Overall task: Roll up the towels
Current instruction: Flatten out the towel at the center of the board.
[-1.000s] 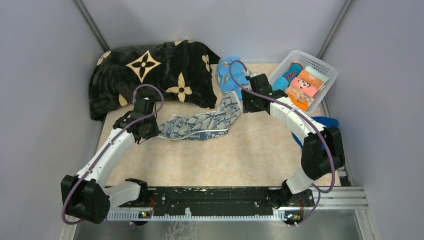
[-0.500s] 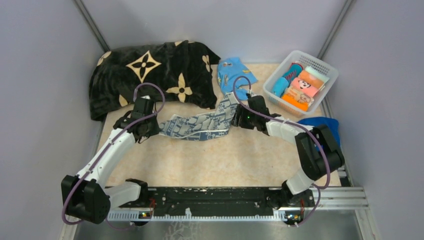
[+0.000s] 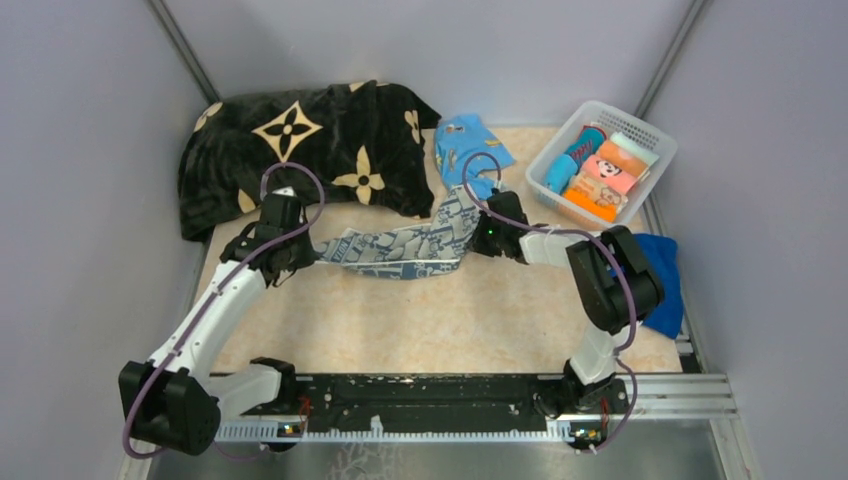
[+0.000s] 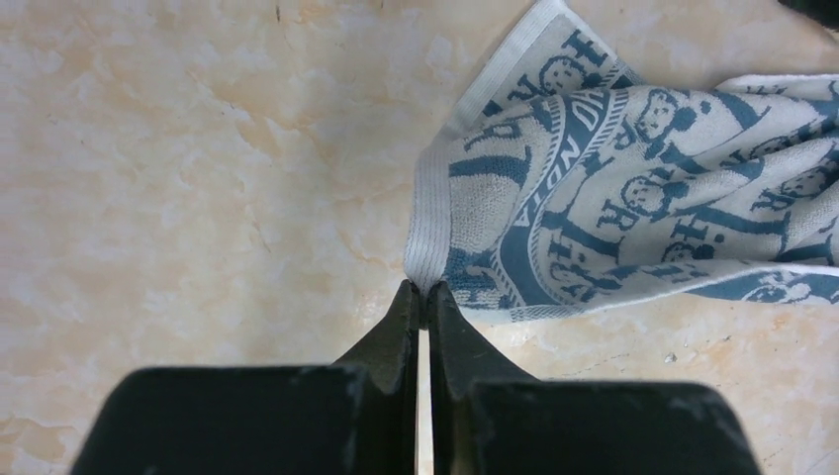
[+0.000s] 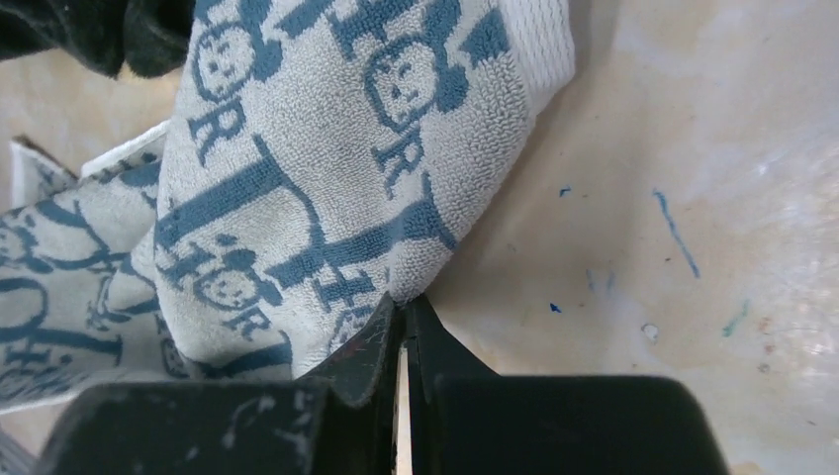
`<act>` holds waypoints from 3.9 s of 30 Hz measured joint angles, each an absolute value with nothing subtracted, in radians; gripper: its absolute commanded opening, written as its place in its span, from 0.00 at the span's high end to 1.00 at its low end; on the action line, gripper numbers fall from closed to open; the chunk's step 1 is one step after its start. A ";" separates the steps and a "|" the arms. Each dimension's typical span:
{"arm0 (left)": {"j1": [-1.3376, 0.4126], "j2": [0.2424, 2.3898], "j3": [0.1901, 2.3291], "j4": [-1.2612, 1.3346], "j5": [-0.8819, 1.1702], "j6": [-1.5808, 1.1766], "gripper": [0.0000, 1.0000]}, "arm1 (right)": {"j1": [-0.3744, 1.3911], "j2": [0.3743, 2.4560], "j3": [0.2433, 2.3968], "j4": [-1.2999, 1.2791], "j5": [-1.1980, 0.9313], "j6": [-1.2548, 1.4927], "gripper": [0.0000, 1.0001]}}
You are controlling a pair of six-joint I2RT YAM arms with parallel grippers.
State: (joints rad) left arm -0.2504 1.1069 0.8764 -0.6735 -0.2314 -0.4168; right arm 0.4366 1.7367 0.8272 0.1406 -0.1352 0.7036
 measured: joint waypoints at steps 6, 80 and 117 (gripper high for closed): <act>-0.250 1.044 0.920 -0.688 -0.232 -0.371 0.93 | 0.437 1.692 1.063 -0.245 -0.015 0.527 0.98; -0.194 0.991 1.012 -0.692 -0.199 -0.352 0.93 | 0.475 1.438 1.118 -0.661 0.179 0.328 1.00; -0.177 0.981 0.820 -0.657 -0.177 -0.633 1.00 | 0.293 1.315 0.980 -0.625 0.053 0.415 1.00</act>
